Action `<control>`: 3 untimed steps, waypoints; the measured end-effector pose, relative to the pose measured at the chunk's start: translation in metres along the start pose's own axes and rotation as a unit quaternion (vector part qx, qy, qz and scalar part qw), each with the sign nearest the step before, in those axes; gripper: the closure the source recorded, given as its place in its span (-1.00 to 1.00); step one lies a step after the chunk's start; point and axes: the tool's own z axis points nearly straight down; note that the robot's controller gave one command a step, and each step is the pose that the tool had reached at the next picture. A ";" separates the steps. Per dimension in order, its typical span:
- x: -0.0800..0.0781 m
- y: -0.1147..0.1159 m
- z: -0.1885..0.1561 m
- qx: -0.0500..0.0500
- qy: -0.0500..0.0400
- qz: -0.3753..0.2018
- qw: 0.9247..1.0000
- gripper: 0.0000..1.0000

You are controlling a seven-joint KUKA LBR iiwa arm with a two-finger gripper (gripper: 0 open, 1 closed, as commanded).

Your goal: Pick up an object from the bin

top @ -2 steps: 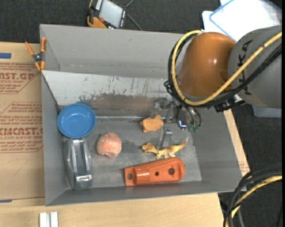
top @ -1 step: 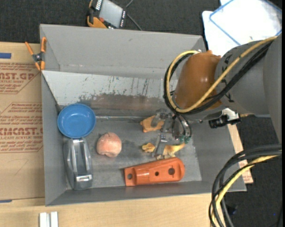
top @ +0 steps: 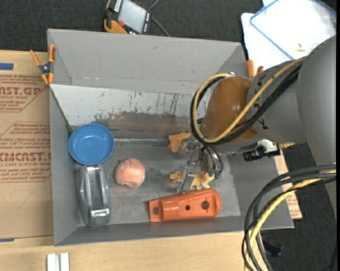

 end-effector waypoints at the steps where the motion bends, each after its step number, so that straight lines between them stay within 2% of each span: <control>1: -0.001 -0.009 -0.055 0.001 0.000 -0.004 1.000 -1.00; 2: 0.004 -0.005 -0.004 0.001 0.005 0.008 1.000 1.00; 3: 0.004 -0.005 -0.004 0.001 0.005 0.008 1.000 1.00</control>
Offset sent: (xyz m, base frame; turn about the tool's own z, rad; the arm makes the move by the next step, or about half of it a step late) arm -0.0043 -0.0051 0.0047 0.0158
